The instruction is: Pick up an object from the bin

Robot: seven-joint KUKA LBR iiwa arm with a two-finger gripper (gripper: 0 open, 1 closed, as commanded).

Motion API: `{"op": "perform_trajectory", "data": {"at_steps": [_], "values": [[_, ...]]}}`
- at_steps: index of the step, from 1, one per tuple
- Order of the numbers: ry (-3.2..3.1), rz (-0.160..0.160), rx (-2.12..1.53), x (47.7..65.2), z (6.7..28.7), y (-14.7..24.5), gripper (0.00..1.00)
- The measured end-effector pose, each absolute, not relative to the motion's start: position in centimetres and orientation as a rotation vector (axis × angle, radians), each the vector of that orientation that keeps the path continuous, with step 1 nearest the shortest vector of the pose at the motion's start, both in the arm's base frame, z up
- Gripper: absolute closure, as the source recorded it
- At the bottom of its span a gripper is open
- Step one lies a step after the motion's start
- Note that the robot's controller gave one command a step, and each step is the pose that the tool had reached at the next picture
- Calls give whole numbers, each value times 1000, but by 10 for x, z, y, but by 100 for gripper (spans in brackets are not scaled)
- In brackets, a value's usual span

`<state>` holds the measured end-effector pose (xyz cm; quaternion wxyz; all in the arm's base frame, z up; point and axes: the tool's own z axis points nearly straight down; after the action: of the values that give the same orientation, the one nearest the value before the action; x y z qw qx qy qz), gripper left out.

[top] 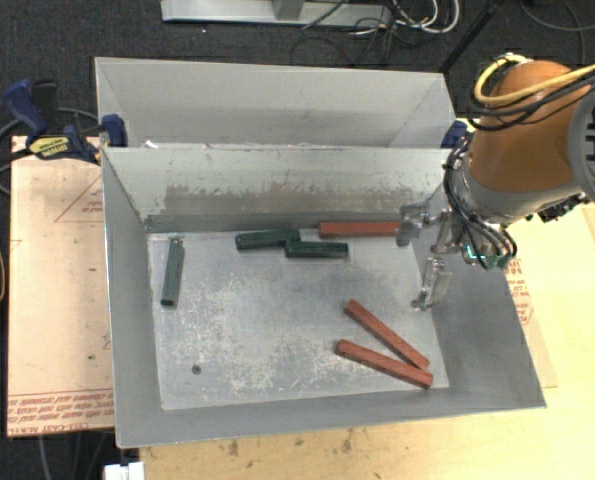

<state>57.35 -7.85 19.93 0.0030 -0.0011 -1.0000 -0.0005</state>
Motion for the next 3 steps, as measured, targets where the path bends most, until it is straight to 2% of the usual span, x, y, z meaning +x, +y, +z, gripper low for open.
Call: {"op": "perform_trajectory", "data": {"at_steps": [1, 2, 3], "values": [[-3127, -3, 219, 541, 73, -54, 0], [-3088, -1, 599, 529, 71, -55, 0], [-2989, 5, 1026, 486, 73, -49, 0]]}}
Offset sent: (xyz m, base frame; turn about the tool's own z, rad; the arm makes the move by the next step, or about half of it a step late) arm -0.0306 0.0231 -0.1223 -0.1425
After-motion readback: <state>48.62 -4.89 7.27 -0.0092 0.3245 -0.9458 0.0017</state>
